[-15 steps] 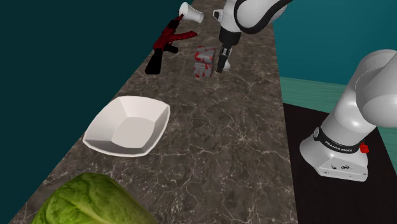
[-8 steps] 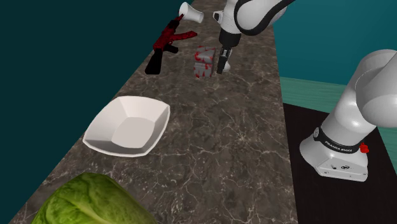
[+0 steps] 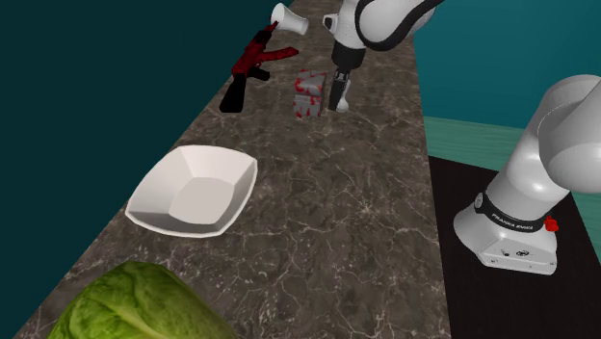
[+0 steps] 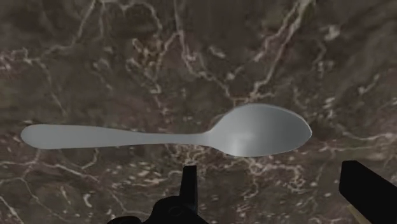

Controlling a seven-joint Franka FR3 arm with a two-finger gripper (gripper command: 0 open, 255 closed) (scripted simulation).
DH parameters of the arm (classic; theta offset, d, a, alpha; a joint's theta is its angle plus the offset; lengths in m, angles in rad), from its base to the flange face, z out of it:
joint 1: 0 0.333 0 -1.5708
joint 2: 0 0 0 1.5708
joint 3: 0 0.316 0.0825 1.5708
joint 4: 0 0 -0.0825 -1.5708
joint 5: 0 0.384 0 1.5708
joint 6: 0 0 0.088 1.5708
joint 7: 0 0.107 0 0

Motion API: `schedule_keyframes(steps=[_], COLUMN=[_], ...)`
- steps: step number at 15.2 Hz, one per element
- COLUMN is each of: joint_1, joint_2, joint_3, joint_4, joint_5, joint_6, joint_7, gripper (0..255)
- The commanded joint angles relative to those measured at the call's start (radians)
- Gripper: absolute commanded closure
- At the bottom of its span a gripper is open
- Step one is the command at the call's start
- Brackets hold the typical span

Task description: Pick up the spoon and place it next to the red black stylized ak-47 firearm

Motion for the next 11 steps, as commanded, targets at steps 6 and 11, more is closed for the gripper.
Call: schedule_keyframes(steps=[6,11], joint_1=[-0.008,-0.008], joint_2=[-0.098,-0.098], joint_3=[0.008,0.008], joint_4=[0.032,0.032], joint_5=[-0.018,-0.018], joint_6=[-0.129,-0.129], joint_7=[0.015,0.015], gripper=[0,0])
